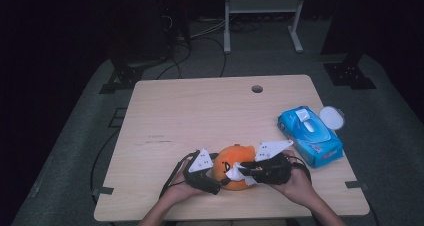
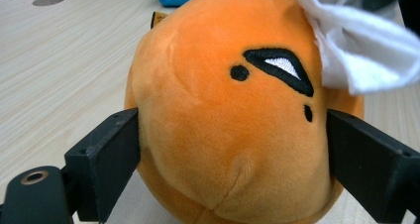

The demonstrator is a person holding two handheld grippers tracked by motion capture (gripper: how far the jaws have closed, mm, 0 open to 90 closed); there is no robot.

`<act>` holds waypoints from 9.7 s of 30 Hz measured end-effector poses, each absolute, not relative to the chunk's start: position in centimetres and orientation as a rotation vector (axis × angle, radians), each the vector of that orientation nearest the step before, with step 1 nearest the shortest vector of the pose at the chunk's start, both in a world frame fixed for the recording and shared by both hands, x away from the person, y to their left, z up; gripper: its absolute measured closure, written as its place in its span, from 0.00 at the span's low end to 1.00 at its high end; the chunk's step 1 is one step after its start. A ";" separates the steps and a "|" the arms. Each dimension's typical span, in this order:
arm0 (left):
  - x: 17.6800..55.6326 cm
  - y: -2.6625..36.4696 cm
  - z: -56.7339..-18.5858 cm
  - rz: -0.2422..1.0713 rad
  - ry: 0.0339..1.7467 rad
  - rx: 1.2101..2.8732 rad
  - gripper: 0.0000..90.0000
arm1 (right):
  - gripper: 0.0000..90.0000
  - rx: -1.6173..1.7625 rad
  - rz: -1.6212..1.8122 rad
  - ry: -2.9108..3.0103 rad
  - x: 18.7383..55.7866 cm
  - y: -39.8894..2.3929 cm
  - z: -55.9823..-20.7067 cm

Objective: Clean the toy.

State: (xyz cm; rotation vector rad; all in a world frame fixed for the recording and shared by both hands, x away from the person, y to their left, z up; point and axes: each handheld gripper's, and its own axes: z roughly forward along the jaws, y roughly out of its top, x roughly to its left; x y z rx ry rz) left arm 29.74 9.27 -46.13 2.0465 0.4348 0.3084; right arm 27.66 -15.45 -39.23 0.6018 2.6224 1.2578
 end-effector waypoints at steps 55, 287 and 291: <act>30.6 9.7 -44.8 0.342 0.465 1.997 0.26 | 0.91 0.845 1.220 2.496 29.2 -19.3 -41.7; 30.1 8.1 -44.4 0.200 0.534 1.975 0.15 | 0.90 0.873 1.399 2.448 29.7 -19.0 -41.0; 29.2 7.1 -44.1 0.261 0.438 2.002 0.26 | 0.90 0.853 1.428 2.439 29.3 -18.3 -40.4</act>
